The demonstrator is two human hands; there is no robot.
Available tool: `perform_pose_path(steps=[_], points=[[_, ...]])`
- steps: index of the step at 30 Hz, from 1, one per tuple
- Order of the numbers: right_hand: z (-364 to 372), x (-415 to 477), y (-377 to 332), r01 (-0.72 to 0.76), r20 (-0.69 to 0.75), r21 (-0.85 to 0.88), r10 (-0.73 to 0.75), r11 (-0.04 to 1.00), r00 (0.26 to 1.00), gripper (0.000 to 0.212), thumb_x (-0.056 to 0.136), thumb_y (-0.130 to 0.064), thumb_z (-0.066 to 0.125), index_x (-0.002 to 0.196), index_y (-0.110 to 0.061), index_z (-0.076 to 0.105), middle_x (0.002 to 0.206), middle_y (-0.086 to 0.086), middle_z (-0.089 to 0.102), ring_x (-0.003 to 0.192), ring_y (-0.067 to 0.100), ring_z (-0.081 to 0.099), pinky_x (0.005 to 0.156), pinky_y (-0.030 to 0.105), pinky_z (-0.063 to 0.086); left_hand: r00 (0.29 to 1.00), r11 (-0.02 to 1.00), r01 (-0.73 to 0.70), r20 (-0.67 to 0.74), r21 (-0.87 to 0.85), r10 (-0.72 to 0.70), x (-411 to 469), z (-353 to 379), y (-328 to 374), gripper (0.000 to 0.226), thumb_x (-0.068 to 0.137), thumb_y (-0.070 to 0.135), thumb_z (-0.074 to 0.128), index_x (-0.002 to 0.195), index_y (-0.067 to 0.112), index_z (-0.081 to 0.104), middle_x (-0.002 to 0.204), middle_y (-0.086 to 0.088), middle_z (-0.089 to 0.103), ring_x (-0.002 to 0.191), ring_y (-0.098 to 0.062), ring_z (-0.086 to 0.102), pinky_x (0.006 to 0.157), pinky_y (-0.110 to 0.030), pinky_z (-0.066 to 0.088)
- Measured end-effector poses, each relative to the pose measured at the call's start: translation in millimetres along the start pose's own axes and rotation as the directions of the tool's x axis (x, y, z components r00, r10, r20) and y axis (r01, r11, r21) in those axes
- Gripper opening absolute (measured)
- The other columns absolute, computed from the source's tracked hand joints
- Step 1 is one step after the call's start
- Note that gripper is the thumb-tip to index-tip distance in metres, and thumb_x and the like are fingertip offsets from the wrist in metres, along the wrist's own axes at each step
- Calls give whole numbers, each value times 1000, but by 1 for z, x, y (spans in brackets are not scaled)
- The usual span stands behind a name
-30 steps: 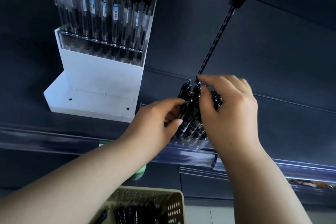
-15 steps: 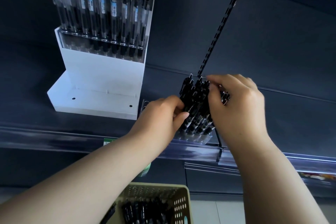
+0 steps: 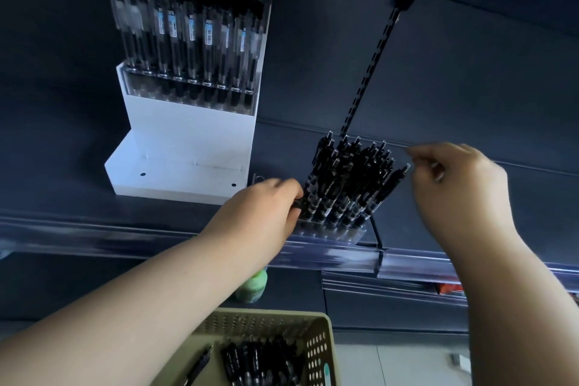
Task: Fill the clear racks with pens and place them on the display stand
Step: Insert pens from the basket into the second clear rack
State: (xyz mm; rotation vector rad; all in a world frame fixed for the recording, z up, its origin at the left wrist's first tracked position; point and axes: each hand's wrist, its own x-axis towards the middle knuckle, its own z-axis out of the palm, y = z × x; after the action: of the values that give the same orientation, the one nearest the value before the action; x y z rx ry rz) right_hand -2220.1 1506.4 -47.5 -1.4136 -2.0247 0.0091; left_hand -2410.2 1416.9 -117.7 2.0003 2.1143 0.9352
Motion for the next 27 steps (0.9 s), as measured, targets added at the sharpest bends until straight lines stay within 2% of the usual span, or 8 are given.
perform_pose_path(steps=[4,6,9,11,14,17,20,27], points=[[1,-9,1,0,79,-47,4,999,997,36,86,-2,47,117,-10,64,117,13,60,112,32,50,84,24,33,1000,998,-24,-16,63,25,-13,-12,1,25,92,25,53,116,21,56,109,3,62,92,-21,61,76,-35,51],[4,-14,-1,-3,121,-36,7,999,993,38,87,-1,44,118,-9,64,121,12,58,115,31,47,85,24,35,1000,997,-19,-18,68,20,-20,-18,0,25,91,24,54,116,21,56,109,3,63,94,-20,61,77,-37,52],[7,-19,-5,-20,110,-15,22,1000,994,37,86,0,44,115,-11,65,118,10,59,115,30,46,82,23,32,999,997,-15,-29,79,17,-30,-27,-1,26,90,23,55,116,20,57,108,2,64,93,-20,63,77,-38,52],[7,-20,-6,-35,76,-24,36,999,996,41,85,0,44,121,-10,61,123,13,56,118,31,43,87,28,35,999,996,-11,-32,90,14,-36,-31,-1,27,90,23,55,117,21,57,108,2,64,94,-20,62,77,-37,52],[6,-19,-7,-84,145,-47,90,995,985,47,86,-1,44,132,-8,50,133,15,49,124,33,39,97,36,36,1000,995,0,-29,97,3,-40,-37,-2,28,92,24,52,119,22,55,110,4,63,96,-18,60,78,-36,52],[4,-21,-10,-102,168,-26,105,994,980,45,87,-3,43,131,-11,52,129,14,54,121,32,44,92,35,39,1000,993,-4,-22,121,7,-42,-40,-2,29,92,26,50,121,24,53,112,5,62,98,-17,59,79,-34,51],[3,-26,-17,-55,142,-6,55,998,988,41,88,-5,43,126,-14,57,123,12,59,117,31,48,89,33,41,1000,988,-11,-18,152,13,-42,-41,-2,30,93,28,49,123,25,51,113,5,61,97,-18,58,76,-32,50],[0,-32,-17,-50,155,-3,50,999,987,45,86,-4,43,128,-16,55,124,11,57,115,31,48,89,38,45,999,969,-34,25,245,29,-42,-40,-3,29,94,30,46,123,25,49,113,6,59,99,-18,55,73,-32,49]])
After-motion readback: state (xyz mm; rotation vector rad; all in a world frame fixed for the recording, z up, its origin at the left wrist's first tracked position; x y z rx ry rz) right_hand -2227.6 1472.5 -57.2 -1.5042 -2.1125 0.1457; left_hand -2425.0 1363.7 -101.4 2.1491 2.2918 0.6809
